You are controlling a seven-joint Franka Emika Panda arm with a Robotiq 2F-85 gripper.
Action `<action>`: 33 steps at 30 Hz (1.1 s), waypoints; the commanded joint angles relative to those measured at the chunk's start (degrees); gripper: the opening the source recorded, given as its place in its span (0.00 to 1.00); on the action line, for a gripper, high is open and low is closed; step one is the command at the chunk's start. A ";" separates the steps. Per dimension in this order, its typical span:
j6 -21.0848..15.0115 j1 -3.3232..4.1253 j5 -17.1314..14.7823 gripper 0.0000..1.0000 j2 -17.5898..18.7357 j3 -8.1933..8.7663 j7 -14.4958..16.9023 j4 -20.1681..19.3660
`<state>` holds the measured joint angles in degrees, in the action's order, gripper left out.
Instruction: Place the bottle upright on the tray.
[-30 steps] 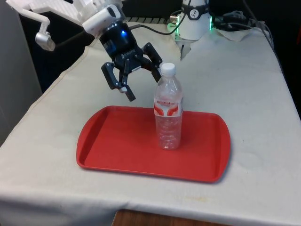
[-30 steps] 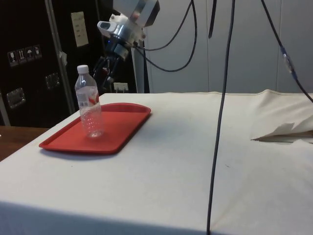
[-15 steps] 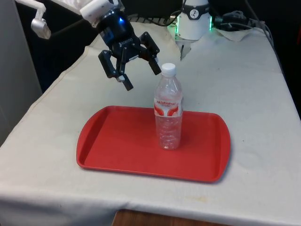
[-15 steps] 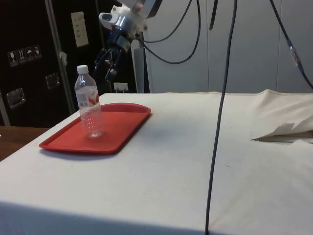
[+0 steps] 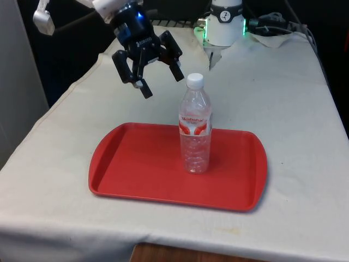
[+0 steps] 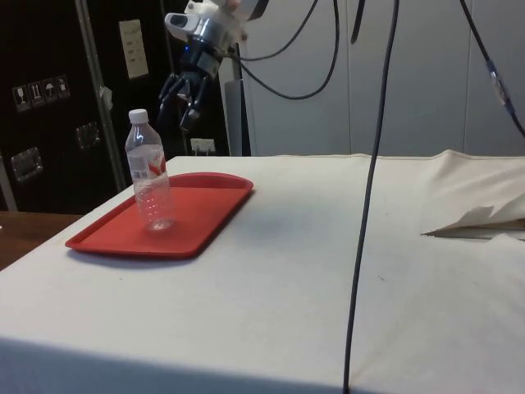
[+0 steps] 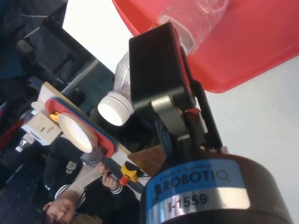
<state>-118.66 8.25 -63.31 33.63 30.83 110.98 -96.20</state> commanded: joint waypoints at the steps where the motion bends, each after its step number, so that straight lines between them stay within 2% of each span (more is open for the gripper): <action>1: -0.69 0.52 1.03 1.00 -0.40 0.46 0.00 -0.29; 6: -0.74 0.74 2.29 1.00 -0.80 0.63 0.11 -0.29; 7: -0.06 0.23 1.89 1.00 -0.63 0.29 0.23 0.06; 8: -0.80 0.86 2.86 1.00 -0.97 0.69 0.11 -0.23; 14: -1.03 1.03 4.93 1.00 -1.43 0.69 0.23 -0.06; 15: -0.34 0.52 4.30 1.00 -1.32 0.34 0.34 0.11; 16: -1.09 1.03 5.21 1.00 -1.49 0.69 0.29 -0.06; 22: -1.38 1.15 6.76 1.00 -1.55 0.80 0.80 0.17; 24: -1.55 1.15 7.39 1.00 -1.49 0.80 1.09 0.29; 25: -0.74 0.69 6.93 1.00 -1.49 0.46 1.20 0.34; 26: -1.60 1.15 7.62 1.00 -1.49 0.80 1.26 0.29; 30: -2.12 1.26 8.54 1.00 -1.43 0.80 2.06 0.34; 32: -2.41 1.26 9.00 1.00 -1.43 0.80 2.29 0.34; 33: -1.60 0.86 8.31 1.00 -1.49 0.46 2.29 0.40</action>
<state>-120.26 9.11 -55.00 32.14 31.28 113.27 -95.80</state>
